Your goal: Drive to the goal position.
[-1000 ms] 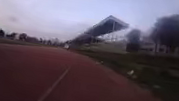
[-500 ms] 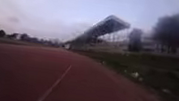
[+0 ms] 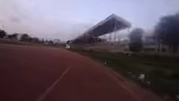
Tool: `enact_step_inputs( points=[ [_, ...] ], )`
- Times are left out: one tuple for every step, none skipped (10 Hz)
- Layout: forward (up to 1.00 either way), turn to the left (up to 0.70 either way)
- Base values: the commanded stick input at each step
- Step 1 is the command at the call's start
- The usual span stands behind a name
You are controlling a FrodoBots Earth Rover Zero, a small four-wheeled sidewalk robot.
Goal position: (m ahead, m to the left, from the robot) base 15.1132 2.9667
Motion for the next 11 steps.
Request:
enact_step_inputs(
  points=[
    [0.7, 0.0],
    [0.7, 0.0],
    [0.7, 0.0],
    [0.7, 0.0],
    [0.7, 0.0],
    [0.7, 0.0],
    [0.7, 0.0],
    [0.7, 0.0],
    [0.7, 0.0],
    [0.7, 0.0],
    [0.7, 0.0]
  ],
)
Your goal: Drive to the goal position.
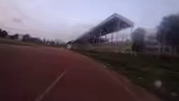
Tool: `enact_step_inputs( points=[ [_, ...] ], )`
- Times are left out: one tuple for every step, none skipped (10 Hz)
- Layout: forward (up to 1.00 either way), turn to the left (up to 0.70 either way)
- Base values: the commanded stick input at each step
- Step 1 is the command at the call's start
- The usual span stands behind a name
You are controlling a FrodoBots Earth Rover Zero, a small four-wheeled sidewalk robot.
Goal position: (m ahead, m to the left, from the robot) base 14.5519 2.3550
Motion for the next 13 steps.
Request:
enact_step_inputs(
  points=[
    [0.7, 0.0],
    [0.7, 0.0],
    [0.7, 0.0],
    [0.7, 0.0],
    [0.7, 0.0],
    [0.7, 0.0],
    [0.7, 0.0],
    [0.7, 0.0],
    [0.7, 0.0],
    [0.7, 0.0],
    [0.7, 0.0],
    [0.7, 0.0],
    [0.7, 0.0]
  ],
)
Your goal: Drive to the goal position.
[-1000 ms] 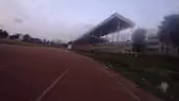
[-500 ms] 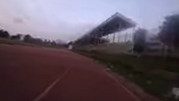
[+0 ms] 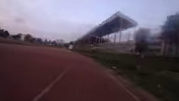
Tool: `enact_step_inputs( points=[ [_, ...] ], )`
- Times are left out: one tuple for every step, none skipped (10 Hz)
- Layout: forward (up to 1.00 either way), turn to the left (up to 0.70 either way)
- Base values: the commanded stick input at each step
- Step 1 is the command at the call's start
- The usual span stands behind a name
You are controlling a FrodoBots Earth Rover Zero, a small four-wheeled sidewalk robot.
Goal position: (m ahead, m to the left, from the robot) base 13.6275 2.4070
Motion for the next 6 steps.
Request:
enact_step_inputs(
  points=[
    [0.7, 0.0],
    [0.7, 0.0],
    [0.7, 0.0],
    [0.7, 0.0],
    [0.7, 0.0],
    [0.7, 0.0]
  ],
)
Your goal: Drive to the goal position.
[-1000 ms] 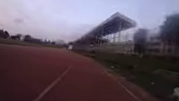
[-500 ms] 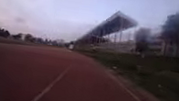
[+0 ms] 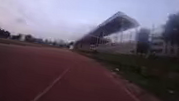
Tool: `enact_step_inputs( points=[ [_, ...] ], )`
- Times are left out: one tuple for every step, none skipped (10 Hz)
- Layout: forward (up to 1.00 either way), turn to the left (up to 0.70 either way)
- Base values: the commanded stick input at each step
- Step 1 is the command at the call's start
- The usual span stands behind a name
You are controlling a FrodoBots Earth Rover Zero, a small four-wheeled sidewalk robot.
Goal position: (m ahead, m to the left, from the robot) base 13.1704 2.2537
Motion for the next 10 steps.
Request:
enact_step_inputs(
  points=[
    [0.7, 0.0],
    [0.7, 0.0],
    [0.7, 0.0],
    [0.7, 0.0],
    [0.7, 0.0],
    [0.7, 0.0],
    [0.7, 0.0],
    [0.7, 0.0],
    [0.7, 0.0],
    [0.7, 0.0]
  ],
)
